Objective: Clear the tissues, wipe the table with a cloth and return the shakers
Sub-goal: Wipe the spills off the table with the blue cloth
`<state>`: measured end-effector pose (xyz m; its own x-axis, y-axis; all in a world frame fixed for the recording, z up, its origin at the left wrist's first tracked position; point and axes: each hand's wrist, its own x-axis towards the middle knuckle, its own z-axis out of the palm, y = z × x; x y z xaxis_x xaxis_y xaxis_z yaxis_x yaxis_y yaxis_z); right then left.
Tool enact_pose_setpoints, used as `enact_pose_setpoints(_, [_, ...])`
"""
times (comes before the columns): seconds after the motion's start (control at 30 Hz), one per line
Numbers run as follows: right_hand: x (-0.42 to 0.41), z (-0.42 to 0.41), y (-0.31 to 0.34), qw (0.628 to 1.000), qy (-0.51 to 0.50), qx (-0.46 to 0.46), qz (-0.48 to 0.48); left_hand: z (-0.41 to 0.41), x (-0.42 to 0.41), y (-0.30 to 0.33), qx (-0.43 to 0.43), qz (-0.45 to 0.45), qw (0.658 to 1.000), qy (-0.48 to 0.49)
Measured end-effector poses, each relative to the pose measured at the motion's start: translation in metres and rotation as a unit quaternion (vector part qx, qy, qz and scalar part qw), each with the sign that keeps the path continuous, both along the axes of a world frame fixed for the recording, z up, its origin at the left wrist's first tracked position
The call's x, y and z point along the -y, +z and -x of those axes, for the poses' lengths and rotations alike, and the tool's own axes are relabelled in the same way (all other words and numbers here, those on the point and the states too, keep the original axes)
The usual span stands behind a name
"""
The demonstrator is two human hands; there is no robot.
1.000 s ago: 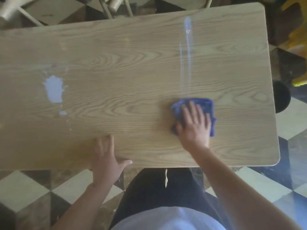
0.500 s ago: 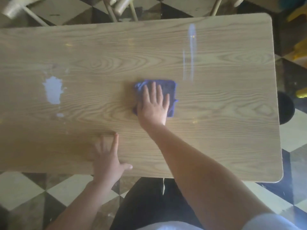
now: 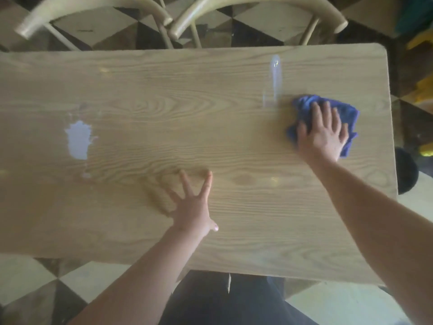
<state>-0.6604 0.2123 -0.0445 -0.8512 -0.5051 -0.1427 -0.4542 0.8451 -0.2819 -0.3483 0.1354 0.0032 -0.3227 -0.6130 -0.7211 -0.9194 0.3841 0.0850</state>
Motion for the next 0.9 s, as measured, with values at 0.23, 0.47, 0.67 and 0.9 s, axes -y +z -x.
enact_pose_setpoints(0.23, [0.014, 0.052, 0.002, 0.980, -0.199, 0.004, -0.011, 0.009, 0.008, 0.005, 0.018, 0.005, 1.000, -0.020])
enact_pose_setpoints(0.47, [0.170, -0.089, -0.010, 0.998, 0.045, 0.018, 0.032, 0.015, 0.009, 0.007, 0.040, 0.011, 0.999, -0.032])
enact_pose_setpoints(0.67, [0.206, -0.210, -0.012, 0.905, 0.423, 0.030, 0.027, 0.023, 0.009, 0.015, 0.072, 0.006, 0.996, -0.049])
enact_pose_setpoints(0.9, [0.123, -0.054, -0.016, 0.978, 0.201, -0.024, 0.050, 0.019, 0.011, 0.015, 0.046, 0.004, 0.998, -0.043])
